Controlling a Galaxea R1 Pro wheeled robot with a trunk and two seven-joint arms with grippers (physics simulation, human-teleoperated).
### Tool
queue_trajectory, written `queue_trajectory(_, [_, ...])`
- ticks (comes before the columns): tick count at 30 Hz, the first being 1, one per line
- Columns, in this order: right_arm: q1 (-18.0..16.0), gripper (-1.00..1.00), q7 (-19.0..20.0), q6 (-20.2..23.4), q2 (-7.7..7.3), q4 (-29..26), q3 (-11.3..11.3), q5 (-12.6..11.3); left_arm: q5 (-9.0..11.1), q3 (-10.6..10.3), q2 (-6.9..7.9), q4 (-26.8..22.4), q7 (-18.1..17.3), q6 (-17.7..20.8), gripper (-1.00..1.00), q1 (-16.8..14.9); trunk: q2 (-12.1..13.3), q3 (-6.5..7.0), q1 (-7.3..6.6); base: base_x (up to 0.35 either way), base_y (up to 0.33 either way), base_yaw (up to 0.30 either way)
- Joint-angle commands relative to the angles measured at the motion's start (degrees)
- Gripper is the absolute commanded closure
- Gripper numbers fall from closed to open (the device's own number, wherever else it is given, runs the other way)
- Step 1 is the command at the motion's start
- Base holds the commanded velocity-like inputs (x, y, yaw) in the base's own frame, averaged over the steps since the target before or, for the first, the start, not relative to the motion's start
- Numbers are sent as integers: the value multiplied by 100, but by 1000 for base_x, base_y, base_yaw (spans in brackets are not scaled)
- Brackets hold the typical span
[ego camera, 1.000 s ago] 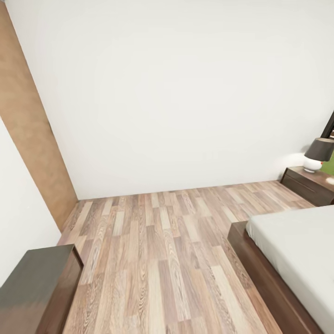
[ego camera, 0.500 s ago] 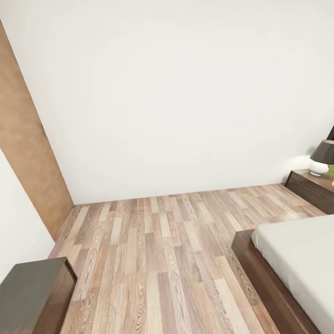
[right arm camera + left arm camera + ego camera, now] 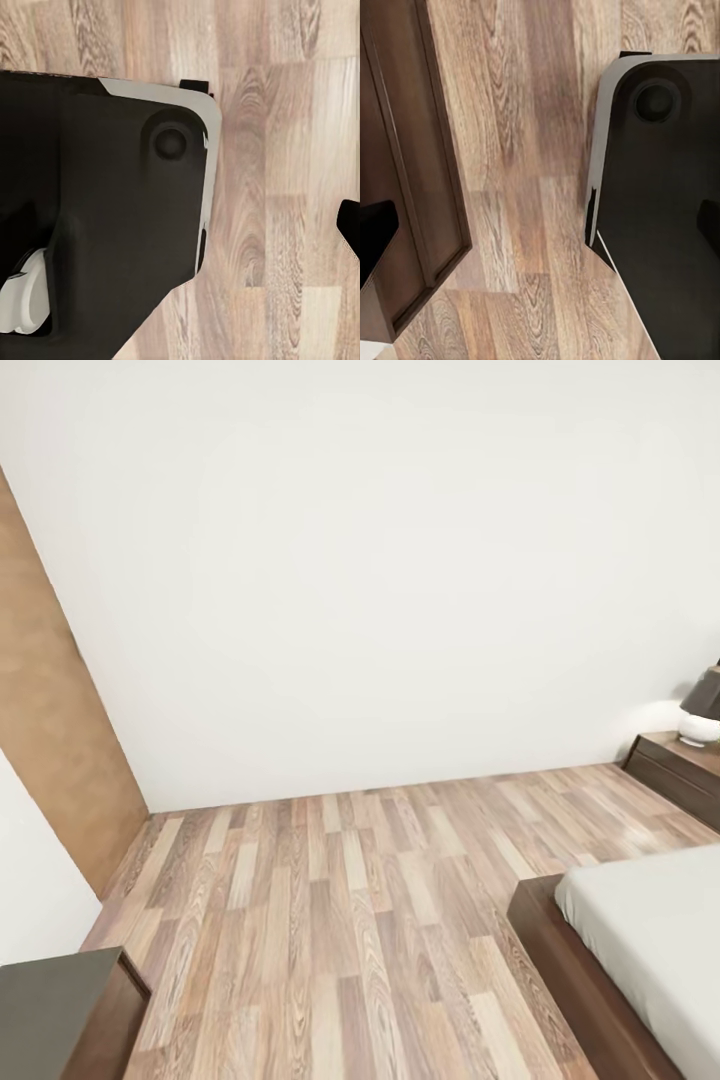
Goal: In the bedroom, move the book from the bed onto either nightstand, and place the two sandals side by side next to the bed.
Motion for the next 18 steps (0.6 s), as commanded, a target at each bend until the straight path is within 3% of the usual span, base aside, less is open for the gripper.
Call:
queue_trajectory(1, [-10,-100,10,-31,-2,20,-40,57,-61,40,0,12,32,-23,-100,-6,-12,-12,6,289,0,-76])
queue_trajectory(8, [-10,-100,10,-31,-3,20,-40,57,-61,38,-13,12,32,-23,-100,-8,-12,-12,6,279,0,-153])
queue_trajectory(18, [-10,-100,15,-31,-1,20,-40,57,-61,41,-24,12,32,-23,-100,-8,-12,-12,6,199,23,-248])
